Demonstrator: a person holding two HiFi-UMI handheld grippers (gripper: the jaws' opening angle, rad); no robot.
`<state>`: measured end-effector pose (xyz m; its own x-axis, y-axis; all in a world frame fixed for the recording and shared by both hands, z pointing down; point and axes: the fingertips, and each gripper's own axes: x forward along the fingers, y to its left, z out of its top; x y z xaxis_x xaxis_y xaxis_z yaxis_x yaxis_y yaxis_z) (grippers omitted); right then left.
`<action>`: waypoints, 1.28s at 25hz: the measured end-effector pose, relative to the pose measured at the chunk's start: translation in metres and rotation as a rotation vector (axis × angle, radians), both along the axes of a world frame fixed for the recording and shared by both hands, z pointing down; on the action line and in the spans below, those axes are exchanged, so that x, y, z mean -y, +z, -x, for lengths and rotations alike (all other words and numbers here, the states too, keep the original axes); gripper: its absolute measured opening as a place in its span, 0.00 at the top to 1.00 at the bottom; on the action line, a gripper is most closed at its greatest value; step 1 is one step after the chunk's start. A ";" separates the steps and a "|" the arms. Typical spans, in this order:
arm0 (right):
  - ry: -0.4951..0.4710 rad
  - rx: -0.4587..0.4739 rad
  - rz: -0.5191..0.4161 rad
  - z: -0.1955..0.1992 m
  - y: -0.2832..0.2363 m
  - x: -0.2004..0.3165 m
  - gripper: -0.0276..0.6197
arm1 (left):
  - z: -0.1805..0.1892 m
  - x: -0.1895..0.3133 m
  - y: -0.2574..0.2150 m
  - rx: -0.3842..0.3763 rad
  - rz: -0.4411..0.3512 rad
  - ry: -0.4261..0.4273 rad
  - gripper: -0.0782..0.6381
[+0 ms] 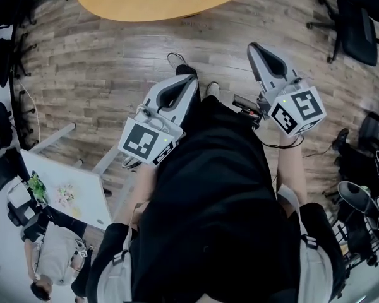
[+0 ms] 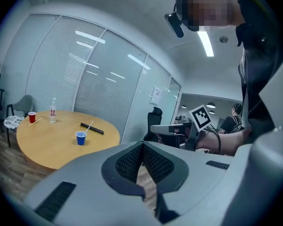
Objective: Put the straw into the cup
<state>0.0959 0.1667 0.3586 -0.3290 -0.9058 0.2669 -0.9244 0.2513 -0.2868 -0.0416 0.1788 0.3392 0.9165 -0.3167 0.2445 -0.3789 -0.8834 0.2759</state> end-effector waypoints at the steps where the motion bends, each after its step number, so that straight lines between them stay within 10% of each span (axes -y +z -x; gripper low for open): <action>1: -0.031 0.002 -0.010 0.007 -0.002 -0.005 0.92 | 0.003 -0.006 -0.001 0.003 0.000 -0.008 0.88; 12: -0.194 0.018 -0.058 0.063 -0.021 -0.031 0.92 | 0.018 -0.019 -0.019 -0.025 -0.027 0.010 0.88; 32: -0.139 -0.007 -0.045 0.064 -0.021 -0.015 0.93 | 0.029 -0.007 -0.026 -0.035 -0.034 0.049 0.87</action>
<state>0.0316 0.1815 0.3373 -0.4504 -0.8627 0.2301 -0.8818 0.3894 -0.2659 -0.0710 0.1860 0.3135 0.9389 -0.2789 0.2016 -0.3256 -0.9097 0.2579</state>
